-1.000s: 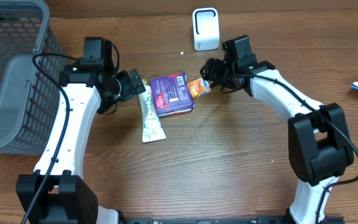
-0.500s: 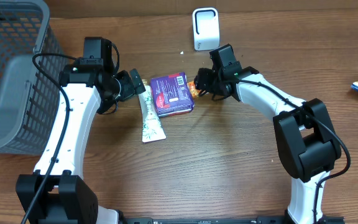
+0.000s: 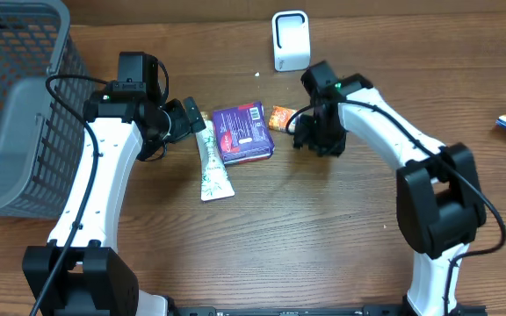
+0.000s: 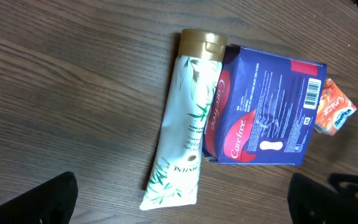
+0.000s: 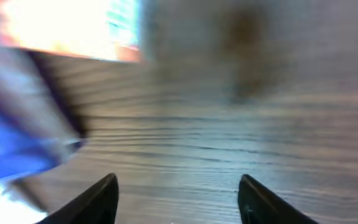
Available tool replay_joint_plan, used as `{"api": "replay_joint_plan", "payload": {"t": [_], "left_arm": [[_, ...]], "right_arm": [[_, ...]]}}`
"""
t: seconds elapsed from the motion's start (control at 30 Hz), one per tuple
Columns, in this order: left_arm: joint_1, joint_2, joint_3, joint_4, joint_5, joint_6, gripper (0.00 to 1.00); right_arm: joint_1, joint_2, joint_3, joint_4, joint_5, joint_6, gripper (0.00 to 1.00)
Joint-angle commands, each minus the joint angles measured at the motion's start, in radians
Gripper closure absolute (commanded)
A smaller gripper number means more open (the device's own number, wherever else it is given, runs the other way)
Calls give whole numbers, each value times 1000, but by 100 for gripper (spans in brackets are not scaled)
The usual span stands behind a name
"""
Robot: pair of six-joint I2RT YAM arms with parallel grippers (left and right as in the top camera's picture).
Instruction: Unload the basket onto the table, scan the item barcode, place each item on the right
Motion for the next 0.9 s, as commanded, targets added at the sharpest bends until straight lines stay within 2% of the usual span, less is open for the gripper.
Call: {"api": "replay_joint_plan", "payload": {"t": [0.0, 0.03, 0.1, 0.3, 0.43, 0.57, 0.87], "left_arm": [[4, 9, 18, 1, 10, 4, 0], [4, 9, 18, 1, 10, 4, 0], [4, 9, 18, 1, 10, 4, 0], [4, 9, 18, 1, 10, 4, 1], [4, 9, 18, 1, 10, 4, 0], [4, 9, 18, 1, 10, 4, 0], [4, 9, 18, 1, 10, 4, 0]], "right_arm": [[-5, -110, 92, 87, 9, -267, 26], [-4, -114, 92, 136, 10, -322, 22], [-5, -111, 89, 244, 53, -364, 20], [-5, -28, 79, 440, 169, -364, 25], [-4, 65, 77, 534, 159, -363, 25], [-4, 111, 77, 526, 121, -363, 25], [-6, 118, 77, 388, 58, -359, 26]]}}
